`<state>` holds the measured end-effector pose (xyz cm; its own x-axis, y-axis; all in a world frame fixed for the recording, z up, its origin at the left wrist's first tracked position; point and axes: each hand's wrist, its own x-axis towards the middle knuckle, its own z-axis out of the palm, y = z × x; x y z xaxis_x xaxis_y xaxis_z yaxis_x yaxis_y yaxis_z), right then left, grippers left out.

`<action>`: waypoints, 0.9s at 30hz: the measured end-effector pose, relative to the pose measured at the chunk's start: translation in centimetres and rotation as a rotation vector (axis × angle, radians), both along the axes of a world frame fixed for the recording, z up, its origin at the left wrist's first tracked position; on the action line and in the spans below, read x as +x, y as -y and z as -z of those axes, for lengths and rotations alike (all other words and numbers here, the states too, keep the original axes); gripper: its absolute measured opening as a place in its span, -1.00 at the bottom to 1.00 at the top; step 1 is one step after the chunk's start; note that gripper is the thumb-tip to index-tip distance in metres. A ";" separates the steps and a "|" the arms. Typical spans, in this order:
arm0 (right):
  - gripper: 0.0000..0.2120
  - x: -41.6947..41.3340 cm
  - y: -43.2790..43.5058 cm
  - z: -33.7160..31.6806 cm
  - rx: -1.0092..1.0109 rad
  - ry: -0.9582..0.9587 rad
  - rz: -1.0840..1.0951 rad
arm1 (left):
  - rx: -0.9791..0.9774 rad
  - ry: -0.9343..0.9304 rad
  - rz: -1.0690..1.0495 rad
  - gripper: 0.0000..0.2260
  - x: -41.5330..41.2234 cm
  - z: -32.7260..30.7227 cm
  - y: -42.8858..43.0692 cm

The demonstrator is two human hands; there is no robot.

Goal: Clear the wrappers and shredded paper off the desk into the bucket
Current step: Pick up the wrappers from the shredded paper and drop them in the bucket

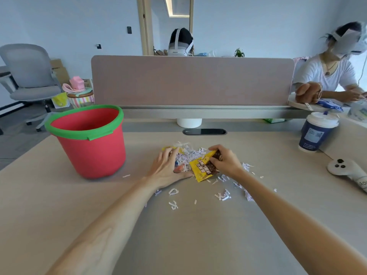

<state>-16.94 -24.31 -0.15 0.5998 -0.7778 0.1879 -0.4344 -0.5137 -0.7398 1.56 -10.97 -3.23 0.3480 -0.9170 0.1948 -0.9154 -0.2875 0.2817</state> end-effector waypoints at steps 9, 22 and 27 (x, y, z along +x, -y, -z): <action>-0.73 -1.2 1.8 -0.2 0.012 0.035 0.013 | 0.160 0.019 0.066 -0.38 -0.1 -0.1 4.1; -0.73 -1.5 -0.4 -2.1 0.093 0.155 -0.052 | -0.097 -0.067 0.027 -0.80 -0.7 -1.5 0.3; -0.73 0.0 -2.9 -5.6 0.075 0.240 -0.090 | -0.171 -0.065 -0.017 -0.81 -0.4 -6.8 -2.8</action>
<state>-16.92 -21.42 5.48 0.6121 -0.7405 0.2773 -0.1971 -0.4824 -0.8535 1.20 -8.18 3.56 0.3800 -0.8665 0.3238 -0.8892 -0.2459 0.3858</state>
